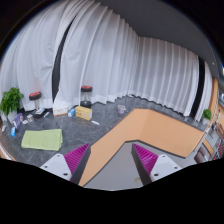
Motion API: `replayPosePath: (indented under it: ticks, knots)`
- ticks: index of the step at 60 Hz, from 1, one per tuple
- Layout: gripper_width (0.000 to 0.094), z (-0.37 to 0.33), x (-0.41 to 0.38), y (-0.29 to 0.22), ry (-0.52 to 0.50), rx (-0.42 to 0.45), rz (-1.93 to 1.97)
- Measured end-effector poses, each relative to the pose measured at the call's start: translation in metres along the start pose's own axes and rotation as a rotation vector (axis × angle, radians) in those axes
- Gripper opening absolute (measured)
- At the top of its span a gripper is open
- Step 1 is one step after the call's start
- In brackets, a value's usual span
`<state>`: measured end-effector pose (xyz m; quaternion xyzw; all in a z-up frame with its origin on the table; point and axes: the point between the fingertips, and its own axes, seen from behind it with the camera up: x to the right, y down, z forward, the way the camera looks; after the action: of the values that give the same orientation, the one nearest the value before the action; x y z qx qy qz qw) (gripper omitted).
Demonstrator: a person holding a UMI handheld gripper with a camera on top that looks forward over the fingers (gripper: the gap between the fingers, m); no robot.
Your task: Fold towel
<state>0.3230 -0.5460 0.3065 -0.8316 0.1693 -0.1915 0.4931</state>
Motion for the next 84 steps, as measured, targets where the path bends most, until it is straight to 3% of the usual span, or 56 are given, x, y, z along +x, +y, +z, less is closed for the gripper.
replayPosePath:
  ticks: [20, 36, 56, 71, 74, 79, 84]
  knots:
    - [0.0851, 0.014, -0.064, 0.112, -0.079, -0.131, -0.056]
    - [0.0850, 0.005, -0.264, 0.201, -0.309, -0.232, -0.068]
    - [0.0852, 0.058, -0.579, 0.149, -0.558, -0.151, -0.137]
    - [0.0831, 0.163, -0.709, 0.117, -0.534, -0.126, -0.179]
    - [0.0793, 0.180, -0.722, 0.123, -0.522, -0.141, -0.194]
    - [0.0645, 0.208, -0.721, 0.135, -0.460, -0.157, -0.256]
    - [0.0401, 0.215, -0.720, 0.132, -0.425, -0.105, -0.344]
